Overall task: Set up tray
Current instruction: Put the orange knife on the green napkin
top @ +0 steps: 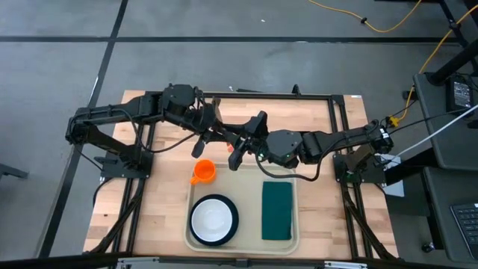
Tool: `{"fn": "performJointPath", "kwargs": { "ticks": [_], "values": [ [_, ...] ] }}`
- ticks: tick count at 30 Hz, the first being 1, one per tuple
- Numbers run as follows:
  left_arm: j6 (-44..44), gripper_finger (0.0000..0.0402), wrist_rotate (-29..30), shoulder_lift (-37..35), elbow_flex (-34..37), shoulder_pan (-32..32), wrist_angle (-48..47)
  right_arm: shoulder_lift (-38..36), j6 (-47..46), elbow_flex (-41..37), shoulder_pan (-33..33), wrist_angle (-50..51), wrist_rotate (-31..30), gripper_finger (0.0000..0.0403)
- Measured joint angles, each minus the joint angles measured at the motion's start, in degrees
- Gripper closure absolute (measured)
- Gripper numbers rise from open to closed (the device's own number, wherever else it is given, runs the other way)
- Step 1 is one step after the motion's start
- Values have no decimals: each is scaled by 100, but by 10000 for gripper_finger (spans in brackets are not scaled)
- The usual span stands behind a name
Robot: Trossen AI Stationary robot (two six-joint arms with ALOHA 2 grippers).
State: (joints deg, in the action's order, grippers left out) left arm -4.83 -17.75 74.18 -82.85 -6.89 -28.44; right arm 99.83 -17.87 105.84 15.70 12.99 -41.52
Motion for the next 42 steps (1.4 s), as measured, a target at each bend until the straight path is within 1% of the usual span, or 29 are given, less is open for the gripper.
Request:
{"fn": "performJointPath", "kwargs": {
  "ticks": [4,6,8,11,13,15,18,20,23,27,30,35,37,39,42],
  "values": [
    [16,362,16,-1,-37,-79,-68,-85,-3,2,2,-29,111,313],
    [21,362,85,7,-37,-109,-120,-144,-9,2,37,-23,131,305],
    [24,362,200,7,-37,-138,-139,-222,-74,4,70,-6,131,290],
    [98,362,306,-12,-37,-214,-157,-345,-301,9,148,357,53,250],
    [168,362,346,-44,-37,-281,-153,-401,-622,9,237,789,-215,217],
    [242,362,430,-78,-37,-340,-87,-409,-1102,9,342,1277,-711,182],
    [377,362,630,-115,-37,-391,132,-391,-1958,9,445,1951,-1362,135],
    [533,362,685,-123,-37,-418,357,-330,-2600,9,443,2294,-1596,113],
    [736,362,837,-132,-37,-458,717,-171,-3272,7,357,2709,-1780,98],
    [971,362,944,-134,-37,-458,1046,-16,-3589,4,215,2888,-1845,96],
    [1187,362,923,-134,-37,-453,1276,99,-3523,4,105,2887,-1844,96],
    [1367,362,884,-132,-37,-400,1486,142,-2832,2,9,2847,-1855,96],
    [1369,362,882,-132,-37,-399,1466,158,-2179,0,9,2815,-1811,96],
    [1366,362,884,-132,-37,-399,1447,156,-1398,1,20,2761,-1894,95],
    [1359,362,928,-132,-37,-400,1455,155,-610,0,85,2709,-2392,96]
  ]
}}
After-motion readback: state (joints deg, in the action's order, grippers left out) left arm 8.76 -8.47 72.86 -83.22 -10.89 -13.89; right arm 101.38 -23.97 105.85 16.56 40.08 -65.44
